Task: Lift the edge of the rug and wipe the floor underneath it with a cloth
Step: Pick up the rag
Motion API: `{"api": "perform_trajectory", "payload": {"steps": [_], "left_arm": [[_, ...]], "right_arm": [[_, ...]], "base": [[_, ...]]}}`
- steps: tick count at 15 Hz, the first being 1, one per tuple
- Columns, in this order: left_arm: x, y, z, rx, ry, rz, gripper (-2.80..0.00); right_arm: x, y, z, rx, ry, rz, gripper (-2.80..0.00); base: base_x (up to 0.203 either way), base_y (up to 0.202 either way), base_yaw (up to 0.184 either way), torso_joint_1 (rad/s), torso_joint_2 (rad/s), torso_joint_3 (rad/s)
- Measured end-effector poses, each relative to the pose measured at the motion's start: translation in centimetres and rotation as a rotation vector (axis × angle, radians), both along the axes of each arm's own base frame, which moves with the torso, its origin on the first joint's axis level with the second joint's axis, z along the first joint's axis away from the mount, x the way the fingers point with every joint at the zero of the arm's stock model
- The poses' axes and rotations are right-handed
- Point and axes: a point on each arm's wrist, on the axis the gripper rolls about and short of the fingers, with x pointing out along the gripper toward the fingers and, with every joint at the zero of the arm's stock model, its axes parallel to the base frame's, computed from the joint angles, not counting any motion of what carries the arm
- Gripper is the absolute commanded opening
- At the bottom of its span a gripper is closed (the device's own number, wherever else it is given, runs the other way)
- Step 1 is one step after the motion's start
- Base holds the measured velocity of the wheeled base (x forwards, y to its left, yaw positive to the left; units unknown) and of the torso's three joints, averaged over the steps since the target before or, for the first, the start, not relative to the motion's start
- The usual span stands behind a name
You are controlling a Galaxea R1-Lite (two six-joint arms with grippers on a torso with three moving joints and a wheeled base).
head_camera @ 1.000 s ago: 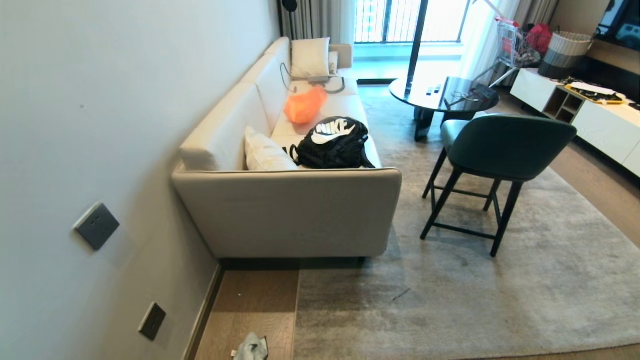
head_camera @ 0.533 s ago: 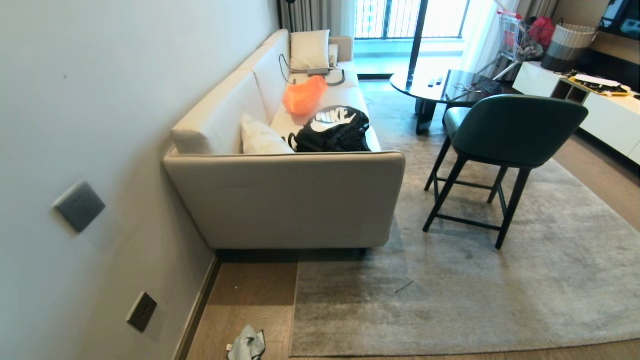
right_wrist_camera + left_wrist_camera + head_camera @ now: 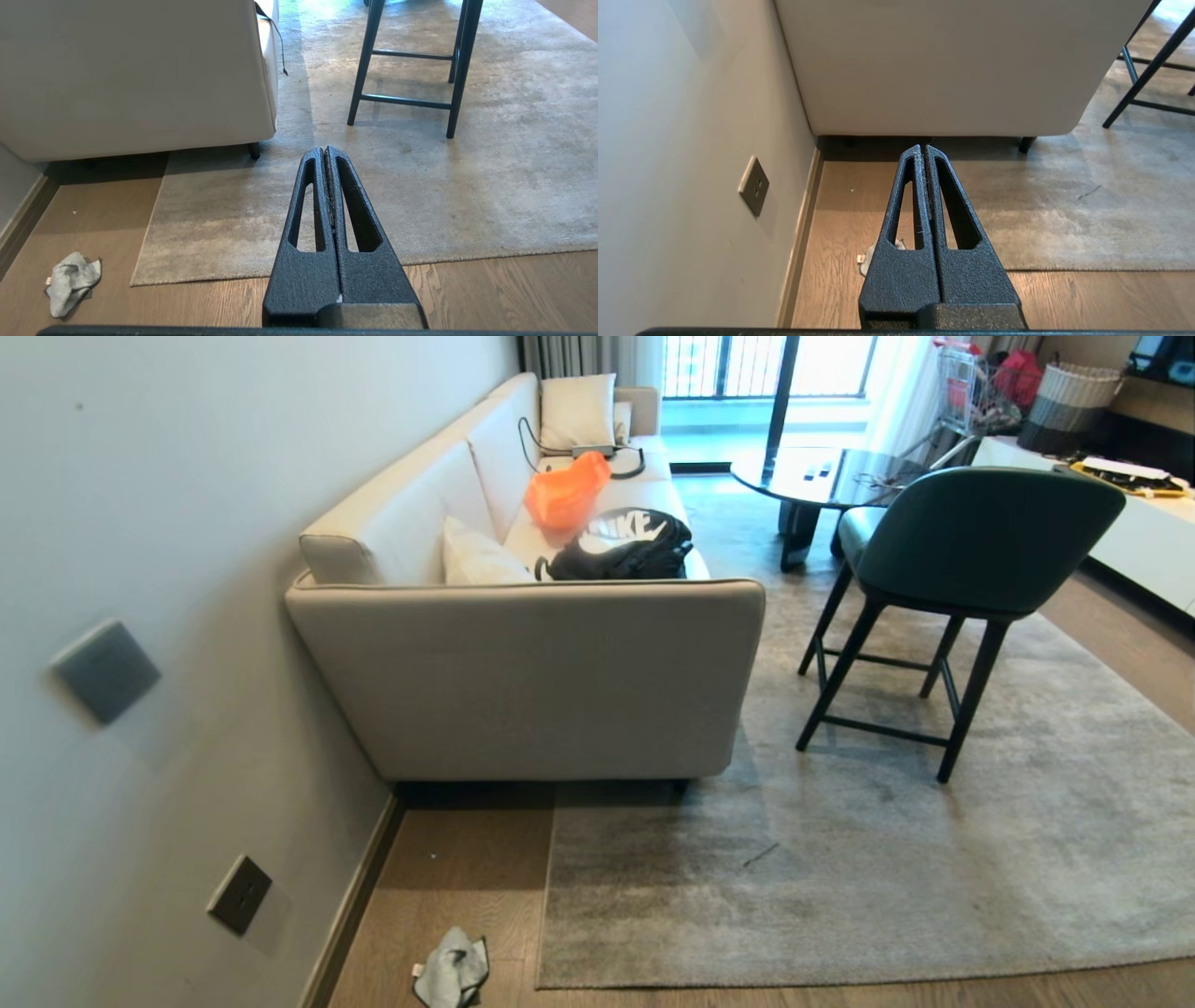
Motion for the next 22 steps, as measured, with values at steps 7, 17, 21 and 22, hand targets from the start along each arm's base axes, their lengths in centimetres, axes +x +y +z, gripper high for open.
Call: {"api": "perform_trajectory", "payload": {"steps": [7,17,21,22], "left_arm": [[0.0,0.0,0.01,0.0,-0.001,0.0,-2.8],[0.0,0.0,0.0,0.0,0.0,0.001,-2.8],[0.0,0.0,0.01,0.0,-0.001,0.0,-2.8],[0.0,0.0,-0.03,-0.001,0.002,0.0,-2.8]], "right_arm": [[0.0,0.0,0.02,0.0,-0.002,0.0,-2.8],[0.0,0.0,0.02,-0.001,-0.001,0.0,-2.8],[0.0,0.0,0.03,-0.001,-0.003,0.0,-2.8],[0.0,0.0,0.0,-0.002,0.0,0.0,-2.8]], "base": [[0.0,0.0,0.0,0.004,0.29,0.298],[0.0,0.0,0.0,0.0,0.0,0.0],[0.0,0.0,0.0,0.007,0.04,0.045],[0.0,0.0,0.0,0.023,0.11,0.106]]}}
